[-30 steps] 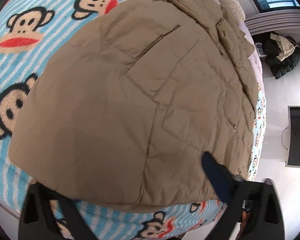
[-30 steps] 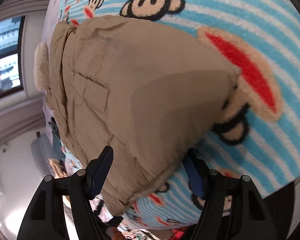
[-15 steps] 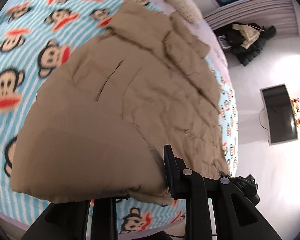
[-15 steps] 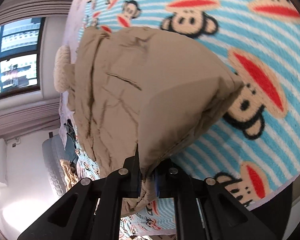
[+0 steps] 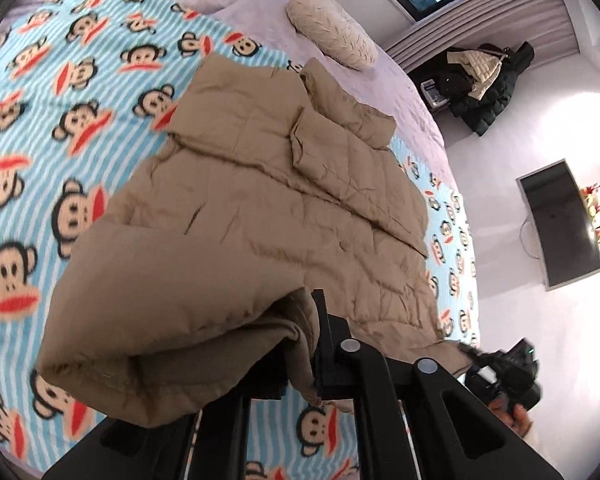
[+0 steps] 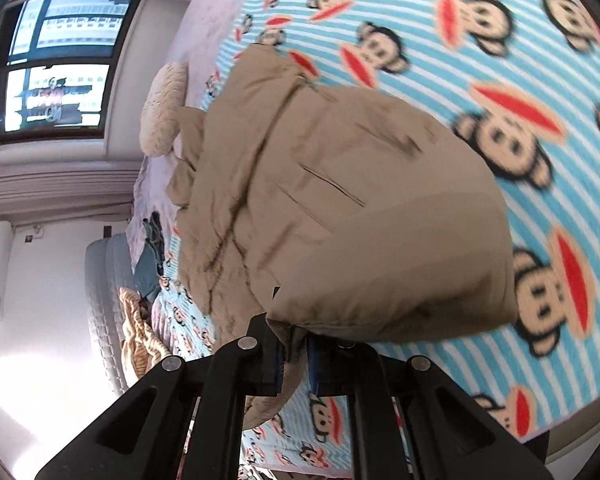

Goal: Fold large clothes
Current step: 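Carry the lifted hem over the jacket body toward the collar with both tools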

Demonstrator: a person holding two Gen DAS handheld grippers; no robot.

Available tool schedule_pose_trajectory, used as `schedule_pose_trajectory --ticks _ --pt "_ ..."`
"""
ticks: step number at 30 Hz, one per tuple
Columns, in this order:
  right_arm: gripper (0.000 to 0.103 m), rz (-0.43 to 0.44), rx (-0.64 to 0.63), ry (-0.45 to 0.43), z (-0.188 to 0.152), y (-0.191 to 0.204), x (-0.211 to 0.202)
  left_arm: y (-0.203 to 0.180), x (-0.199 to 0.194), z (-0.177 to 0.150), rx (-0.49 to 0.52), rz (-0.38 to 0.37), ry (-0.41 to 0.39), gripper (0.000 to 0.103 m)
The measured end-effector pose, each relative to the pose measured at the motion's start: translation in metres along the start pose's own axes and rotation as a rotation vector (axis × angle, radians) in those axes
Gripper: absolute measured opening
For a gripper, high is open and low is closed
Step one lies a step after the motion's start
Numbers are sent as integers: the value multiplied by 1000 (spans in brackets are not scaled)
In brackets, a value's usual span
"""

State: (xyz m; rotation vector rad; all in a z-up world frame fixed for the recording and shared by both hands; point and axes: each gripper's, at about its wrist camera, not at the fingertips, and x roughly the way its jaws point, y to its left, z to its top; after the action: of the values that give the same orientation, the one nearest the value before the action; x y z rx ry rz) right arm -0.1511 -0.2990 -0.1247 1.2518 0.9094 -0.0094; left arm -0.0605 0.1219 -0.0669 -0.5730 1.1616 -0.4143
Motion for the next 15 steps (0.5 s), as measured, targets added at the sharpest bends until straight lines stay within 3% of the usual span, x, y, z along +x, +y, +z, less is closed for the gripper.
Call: schedule_pose_trajectory --ticks 8,15 --pt "9 53 -123 27 58 63 7 -28 -19 46 -52 -29 -123 9" --pt "9 111 -263 50 116 125 25 -57 -15 104 -64 2 -237 9"
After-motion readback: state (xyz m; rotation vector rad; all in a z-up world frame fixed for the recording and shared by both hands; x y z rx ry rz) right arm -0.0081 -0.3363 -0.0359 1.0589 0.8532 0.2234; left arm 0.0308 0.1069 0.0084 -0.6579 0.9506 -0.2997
